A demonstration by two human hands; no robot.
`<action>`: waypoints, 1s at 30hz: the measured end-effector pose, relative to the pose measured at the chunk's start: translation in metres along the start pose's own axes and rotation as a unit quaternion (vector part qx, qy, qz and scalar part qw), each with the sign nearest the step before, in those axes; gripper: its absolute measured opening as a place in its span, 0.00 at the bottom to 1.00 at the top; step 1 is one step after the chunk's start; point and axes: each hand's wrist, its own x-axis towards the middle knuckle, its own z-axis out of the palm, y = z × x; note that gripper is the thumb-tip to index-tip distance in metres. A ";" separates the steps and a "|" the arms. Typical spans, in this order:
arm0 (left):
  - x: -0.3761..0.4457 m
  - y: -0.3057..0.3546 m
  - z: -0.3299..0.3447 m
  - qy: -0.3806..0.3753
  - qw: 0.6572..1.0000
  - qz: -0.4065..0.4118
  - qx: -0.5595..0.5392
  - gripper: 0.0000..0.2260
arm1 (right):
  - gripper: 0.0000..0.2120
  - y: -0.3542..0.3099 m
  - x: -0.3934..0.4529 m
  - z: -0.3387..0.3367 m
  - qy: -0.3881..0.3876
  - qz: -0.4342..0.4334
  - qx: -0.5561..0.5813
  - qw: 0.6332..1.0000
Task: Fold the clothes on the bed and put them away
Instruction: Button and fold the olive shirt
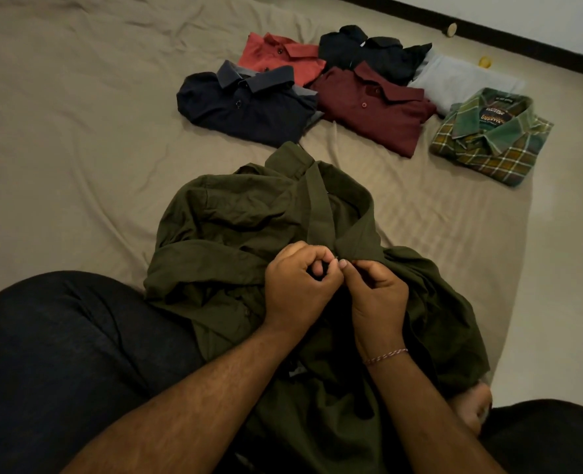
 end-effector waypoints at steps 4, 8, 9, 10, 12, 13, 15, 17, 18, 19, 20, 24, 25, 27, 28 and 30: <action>0.000 0.000 0.000 -0.016 1.000 0.020 -0.002 0.05 | 0.08 0.000 0.003 -0.005 -0.018 -0.043 -0.047 0.998; 0.002 -0.003 -0.001 -0.023 0.999 0.000 -0.022 0.05 | 0.07 0.001 0.005 -0.008 -0.050 -0.069 -0.073 0.994; 0.002 -0.003 -0.001 -0.029 0.999 -0.007 -0.031 0.05 | 0.07 0.001 0.006 -0.009 -0.053 -0.072 -0.077 0.993; 0.003 -0.004 -0.001 -0.034 0.998 -0.016 -0.041 0.05 | 0.07 0.001 0.006 -0.009 -0.056 -0.075 -0.081 0.992; 0.002 -0.005 -0.001 -0.042 0.996 -0.042 -0.059 0.06 | 0.07 0.003 0.009 -0.010 -0.059 -0.090 -0.104 0.989; 0.002 -0.005 -0.001 -0.049 0.995 -0.062 -0.066 0.06 | 0.07 0.005 0.010 -0.010 -0.060 -0.104 -0.127 0.985; 0.004 -0.006 -0.002 -0.071 0.987 -0.114 -0.086 0.06 | 0.07 0.009 0.012 -0.012 -0.060 -0.138 -0.185 0.971; 0.007 -0.006 -0.004 -0.105 0.974 -0.163 -0.114 0.06 | 0.06 0.011 0.013 -0.013 -0.057 -0.181 -0.231 0.954; 0.010 -0.006 -0.006 -0.125 0.969 -0.175 -0.125 0.07 | 0.06 0.011 0.013 -0.013 -0.057 -0.206 -0.248 0.945; 0.012 -0.006 -0.008 -0.147 0.963 -0.182 -0.134 0.07 | 0.05 0.011 0.014 -0.014 -0.058 -0.228 -0.262 0.936; 0.014 -0.006 -0.009 -0.168 0.957 -0.187 -0.143 0.08 | 0.05 0.011 0.014 -0.014 -0.060 -0.243 -0.272 0.929; 0.018 -0.010 -0.012 -0.217 0.945 -0.197 -0.145 0.10 | 0.06 0.014 0.016 -0.014 -0.060 -0.209 -0.279 0.935; 0.019 -0.010 -0.011 -0.224 0.944 -0.197 -0.137 0.10 | 0.06 0.015 0.017 -0.014 -0.061 -0.190 -0.274 0.941; 0.019 -0.011 -0.010 -0.231 0.945 -0.200 -0.120 0.11 | 0.07 0.016 0.018 -0.013 -0.065 -0.161 -0.261 0.950; 0.018 -0.012 -0.009 -0.232 0.946 -0.198 -0.109 0.12 | 0.07 0.016 0.018 -0.012 -0.065 -0.146 -0.256 0.953; 0.016 -0.013 -0.006 -0.236 0.951 -0.185 -0.080 0.12 | 0.05 0.018 0.019 -0.011 -0.054 -0.120 -0.261 0.956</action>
